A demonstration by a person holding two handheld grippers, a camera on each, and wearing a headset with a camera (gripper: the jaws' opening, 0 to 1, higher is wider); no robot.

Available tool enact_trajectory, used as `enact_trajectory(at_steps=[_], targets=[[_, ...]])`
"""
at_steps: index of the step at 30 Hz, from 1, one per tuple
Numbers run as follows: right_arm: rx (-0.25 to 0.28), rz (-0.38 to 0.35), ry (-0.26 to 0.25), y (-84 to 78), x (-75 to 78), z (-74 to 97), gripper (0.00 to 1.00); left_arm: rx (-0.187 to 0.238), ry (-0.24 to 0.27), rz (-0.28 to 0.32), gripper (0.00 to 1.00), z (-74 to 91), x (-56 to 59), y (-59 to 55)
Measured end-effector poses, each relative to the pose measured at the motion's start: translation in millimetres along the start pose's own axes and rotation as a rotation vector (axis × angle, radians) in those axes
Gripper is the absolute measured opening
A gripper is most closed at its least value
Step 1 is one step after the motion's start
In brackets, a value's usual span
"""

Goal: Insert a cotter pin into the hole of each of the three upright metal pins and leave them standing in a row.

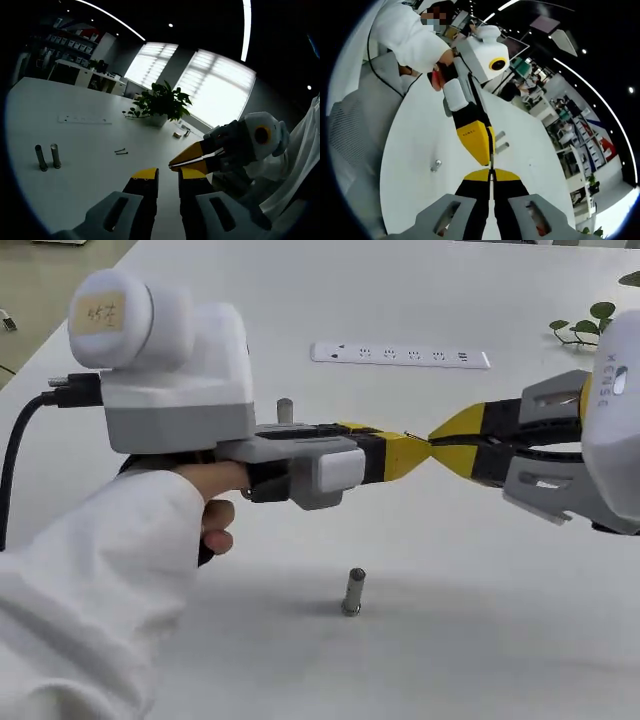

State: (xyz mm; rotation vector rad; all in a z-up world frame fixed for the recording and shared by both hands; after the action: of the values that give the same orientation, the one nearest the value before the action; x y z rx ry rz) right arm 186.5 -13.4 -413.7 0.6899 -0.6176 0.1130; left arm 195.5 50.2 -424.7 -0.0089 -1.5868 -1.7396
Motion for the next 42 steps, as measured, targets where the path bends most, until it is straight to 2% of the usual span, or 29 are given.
enact_trajectory(at_steps=[5, 12, 20, 25, 29, 32, 42], targets=[[0.001, 0.007, 0.006, 1.2, -3.3, 1.1, 0.0, 0.005, -0.01, 0.004, 0.06, -0.2, 2.8, 1.7], [0.004, 0.014, 0.009, 3.7, -4.2, 0.8, 0.0, -0.014, -0.028, 0.003, 0.0, 0.5, 6.1, -1.4], [0.005, 0.022, 0.013, 5.6, -4.7, 0.8, 0.0, -0.017, -0.028, -0.004, 0.0, 2.9, 5.6, -1.4], [0.007, 0.03, 0.021, 6.6, -6.0, 0.8, 0.0, -0.027, -0.033, 0.01, 0.0, 4.9, 6.4, -2.4], [0.01, 0.033, 0.023, 7.4, -6.6, 1.8, 0.0, -0.036, -0.038, 0.047, 0.0, 6.2, 7.9, -2.9], [0.015, 0.028, 0.026, 7.4, -6.8, 2.5, 0.0, -0.036, -0.039, 0.02, 0.0, 6.6, 8.5, -2.4], [0.029, 0.024, 0.021, 8.5, -8.9, 5.1, 0.0, -0.045, -0.044, 0.014, 0.0, 7.6, 9.0, -2.2]])
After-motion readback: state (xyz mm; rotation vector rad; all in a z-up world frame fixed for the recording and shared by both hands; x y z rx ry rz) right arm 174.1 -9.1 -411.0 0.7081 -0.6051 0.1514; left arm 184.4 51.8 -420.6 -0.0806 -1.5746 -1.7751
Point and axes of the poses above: the centre of the closed fingertips' face, and the gripper's own axes: z roughly backward along the fingers, x roughly to its right, y roughly out of its top, the point moved 4 cm from there along z, roughly backward along the fingers, and after that the axes turned 4 degrees about y, right-handed, at the moved point
